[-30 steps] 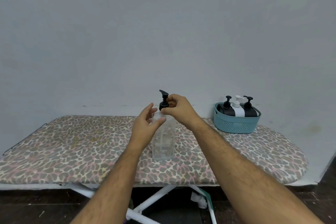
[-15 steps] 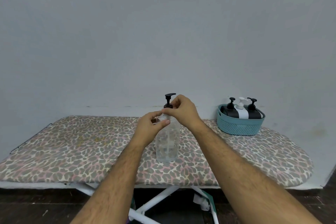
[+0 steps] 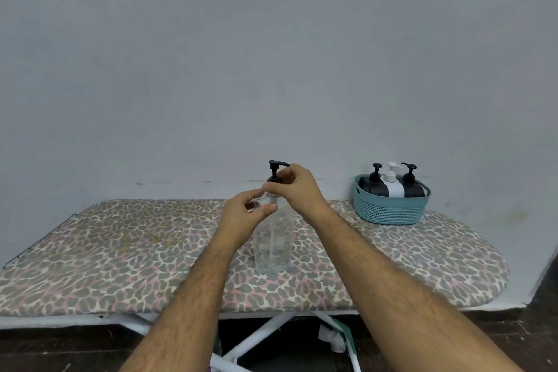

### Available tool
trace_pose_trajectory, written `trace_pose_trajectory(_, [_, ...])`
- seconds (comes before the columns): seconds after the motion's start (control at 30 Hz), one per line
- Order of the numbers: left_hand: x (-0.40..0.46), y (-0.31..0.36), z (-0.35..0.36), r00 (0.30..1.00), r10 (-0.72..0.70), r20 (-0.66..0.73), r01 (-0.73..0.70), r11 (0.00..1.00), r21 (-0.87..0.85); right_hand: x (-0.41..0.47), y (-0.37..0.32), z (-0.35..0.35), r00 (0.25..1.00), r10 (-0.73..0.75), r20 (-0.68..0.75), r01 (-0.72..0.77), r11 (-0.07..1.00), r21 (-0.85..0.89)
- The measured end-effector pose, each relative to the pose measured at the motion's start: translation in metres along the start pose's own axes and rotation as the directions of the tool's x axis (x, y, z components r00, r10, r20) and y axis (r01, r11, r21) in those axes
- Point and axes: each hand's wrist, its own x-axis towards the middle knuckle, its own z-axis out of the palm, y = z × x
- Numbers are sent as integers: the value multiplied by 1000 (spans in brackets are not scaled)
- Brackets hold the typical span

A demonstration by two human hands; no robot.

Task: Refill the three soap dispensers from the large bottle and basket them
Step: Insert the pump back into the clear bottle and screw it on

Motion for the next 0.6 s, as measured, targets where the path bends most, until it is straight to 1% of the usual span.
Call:
trace_pose_trajectory(0.07, [-1,0,-1,1000,-3,3,3,1000,-4,0,-2,0,1000,5,22,-5,1000,-7])
trace_pose_trajectory(0.17, [0,-1,-2,1000,-20,6,20,1000,-13,1,-5,-3,996,44,83,-52,993,104])
trace_pose_trajectory(0.23, [0,0,-2,1000,-22,5,22,1000,-16,1,-5,-5,989,43,141,-66,985,160])
trace_pose_trajectory(0.3, [0,0,-1,1000,-20,3,20,1000,-14,1,-3,-7,988,10,152,-35,986,163])
trace_pose_trajectory(0.4, [1,-1,-3,1000,-13,1,13,1000,-8,3,0,-9,994,-4,113,-7,995,100])
trace_pose_trajectory(0.47, [1,-2,-2,1000,-6,3,6,1000,-2,5,0,-11,987,-10,159,1,998,60])
trace_pose_trajectory(0.53, [1,-1,-1,1000,-12,1,12,1000,-7,6,-2,-11,974,-1,226,-22,995,98])
trace_pose_trajectory(0.6, [0,-1,-2,1000,-20,-5,20,1000,-11,7,-4,-14,970,19,243,-54,989,141])
